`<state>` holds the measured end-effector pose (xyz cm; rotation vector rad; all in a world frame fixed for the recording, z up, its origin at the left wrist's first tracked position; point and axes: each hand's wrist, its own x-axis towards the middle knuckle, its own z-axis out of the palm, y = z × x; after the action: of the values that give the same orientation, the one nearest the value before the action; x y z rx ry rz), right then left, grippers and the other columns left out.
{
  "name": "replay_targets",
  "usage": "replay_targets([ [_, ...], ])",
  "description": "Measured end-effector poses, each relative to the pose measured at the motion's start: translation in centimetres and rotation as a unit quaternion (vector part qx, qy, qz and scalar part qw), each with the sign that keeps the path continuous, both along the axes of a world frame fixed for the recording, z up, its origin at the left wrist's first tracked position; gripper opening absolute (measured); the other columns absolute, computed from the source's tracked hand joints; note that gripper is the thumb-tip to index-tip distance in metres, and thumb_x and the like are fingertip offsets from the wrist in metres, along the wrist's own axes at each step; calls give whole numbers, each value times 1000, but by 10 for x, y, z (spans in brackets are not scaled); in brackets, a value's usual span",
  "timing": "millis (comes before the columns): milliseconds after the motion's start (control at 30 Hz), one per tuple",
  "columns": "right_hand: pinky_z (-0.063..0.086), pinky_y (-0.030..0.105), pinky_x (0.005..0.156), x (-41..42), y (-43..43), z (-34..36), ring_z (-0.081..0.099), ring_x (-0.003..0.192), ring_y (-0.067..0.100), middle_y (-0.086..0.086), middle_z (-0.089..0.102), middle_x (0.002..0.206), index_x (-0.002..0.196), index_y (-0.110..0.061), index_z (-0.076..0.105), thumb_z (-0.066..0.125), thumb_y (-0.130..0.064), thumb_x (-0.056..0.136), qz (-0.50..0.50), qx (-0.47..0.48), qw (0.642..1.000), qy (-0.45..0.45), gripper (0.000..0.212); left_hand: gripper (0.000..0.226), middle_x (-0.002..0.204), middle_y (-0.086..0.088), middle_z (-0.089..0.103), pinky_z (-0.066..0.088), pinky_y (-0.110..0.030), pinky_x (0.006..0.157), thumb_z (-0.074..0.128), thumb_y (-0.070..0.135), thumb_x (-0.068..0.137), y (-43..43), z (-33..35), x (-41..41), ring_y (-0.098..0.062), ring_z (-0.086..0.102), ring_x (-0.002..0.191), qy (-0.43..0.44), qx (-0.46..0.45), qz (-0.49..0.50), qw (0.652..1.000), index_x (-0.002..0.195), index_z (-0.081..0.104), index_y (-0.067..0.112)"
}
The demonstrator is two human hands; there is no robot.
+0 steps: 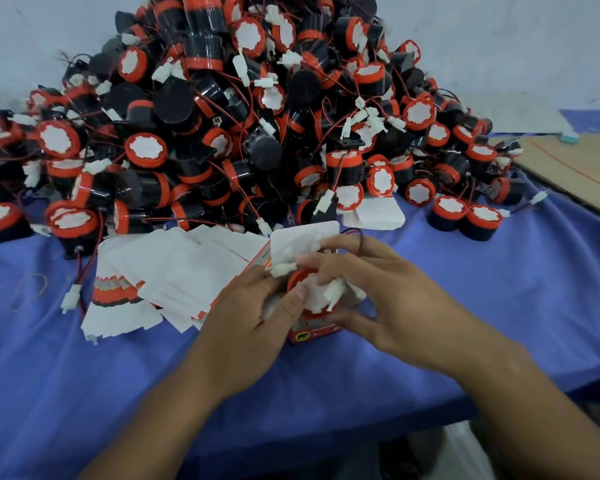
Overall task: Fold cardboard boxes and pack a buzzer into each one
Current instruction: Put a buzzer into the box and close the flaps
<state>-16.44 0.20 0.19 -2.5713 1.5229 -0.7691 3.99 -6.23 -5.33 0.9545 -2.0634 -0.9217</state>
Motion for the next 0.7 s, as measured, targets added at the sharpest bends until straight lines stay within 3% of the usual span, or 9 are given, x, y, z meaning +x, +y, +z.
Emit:
replay_targets([
  [133,36,27,102,2,2,-3,45,119,15,-19,57,115,110,-15,66,81,-24,84,-19,-47,999,-19,31,34,93,18,59,46,-25,76,43,69,91,-2,-1,1,-5,59,92,-16,-23,31,999,90,66,44],
  [267,39,16,83,2,-1,-7,40,93,7,-24,47,100,106,-21,60,79,-36,84,-53,-13,997,-46,33,52,109,20,60,43,-15,90,49,83,76,-2,-3,1,5,53,109,-39,-37,24,998,109,66,46],
  [333,46,26,80,3,-2,-13,48,95,12,-15,59,103,106,-24,59,79,-40,85,-72,55,994,-65,33,57,111,20,60,45,-19,90,55,82,73,-2,-5,2,1,54,110,-46,-41,21,998,114,63,44],
  [400,49,38,80,4,-4,-16,53,97,18,-5,65,98,104,-25,63,77,-44,85,-91,96,987,-97,30,53,113,26,58,41,-10,86,60,81,69,-3,-6,4,8,51,111,-49,-40,28,998,113,55,50],
  [467,49,38,78,3,-5,-14,53,91,15,-4,64,91,105,-26,68,74,-45,87,-93,109,984,-109,28,54,120,30,55,40,-7,89,65,74,71,-4,-7,7,9,50,115,-50,-41,17,998,119,50,55],
  [600,42,22,86,4,-6,-11,54,97,5,-14,64,104,132,-24,60,63,-33,100,-15,123,991,-57,33,53,121,18,55,50,-30,94,62,64,83,-2,-10,6,-7,55,116,-60,-68,-15,996,132,57,43],
  [700,40,17,82,7,-3,-12,47,93,1,-14,53,101,145,-22,46,46,-44,105,-16,116,992,-57,46,53,119,12,54,50,-34,93,60,63,86,-3,-9,4,-10,55,114,-72,-76,-8,994,133,59,40],
])
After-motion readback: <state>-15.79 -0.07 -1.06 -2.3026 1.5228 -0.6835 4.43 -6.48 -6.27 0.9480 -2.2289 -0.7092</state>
